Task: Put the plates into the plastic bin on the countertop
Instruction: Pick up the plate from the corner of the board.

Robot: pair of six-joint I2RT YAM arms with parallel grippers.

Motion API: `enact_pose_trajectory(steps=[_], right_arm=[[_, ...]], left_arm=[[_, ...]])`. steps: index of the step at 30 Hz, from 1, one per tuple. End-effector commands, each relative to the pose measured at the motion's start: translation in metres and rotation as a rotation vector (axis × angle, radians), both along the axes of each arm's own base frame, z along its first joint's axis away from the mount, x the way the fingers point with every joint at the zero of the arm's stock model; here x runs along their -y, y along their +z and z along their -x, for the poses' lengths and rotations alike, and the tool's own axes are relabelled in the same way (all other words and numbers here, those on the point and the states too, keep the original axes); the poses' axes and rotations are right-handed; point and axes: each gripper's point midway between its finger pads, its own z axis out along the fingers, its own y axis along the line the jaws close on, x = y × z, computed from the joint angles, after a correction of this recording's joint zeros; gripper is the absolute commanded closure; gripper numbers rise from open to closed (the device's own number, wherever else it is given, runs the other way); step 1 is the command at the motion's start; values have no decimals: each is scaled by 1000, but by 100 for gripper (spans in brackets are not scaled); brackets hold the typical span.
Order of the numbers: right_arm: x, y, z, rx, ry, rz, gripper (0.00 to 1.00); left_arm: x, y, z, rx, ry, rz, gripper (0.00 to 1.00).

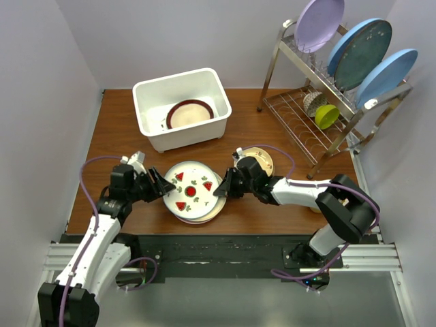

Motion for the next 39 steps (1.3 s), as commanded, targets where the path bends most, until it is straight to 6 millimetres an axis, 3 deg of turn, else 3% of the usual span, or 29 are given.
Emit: enact_pose_trajectory(steps=[1, 14, 30, 34, 39], right_arm=[[-6, -15, 17, -19, 65, 26, 100], [-7, -16, 17, -23, 68, 23, 100], [-8, -15, 18, -21, 73, 18, 100], [-9, -16, 18, -25, 75, 13, 100], [-9, -16, 18, -25, 75, 13, 100]], left_arm=[[49, 37, 25, 65, -274, 207, 45], [62, 42, 35, 92, -358, 261, 47], [74, 53, 43, 136, -423, 321, 59], [75, 52, 44, 136, -428, 321, 63], [76, 48, 46, 124, -434, 317, 79]])
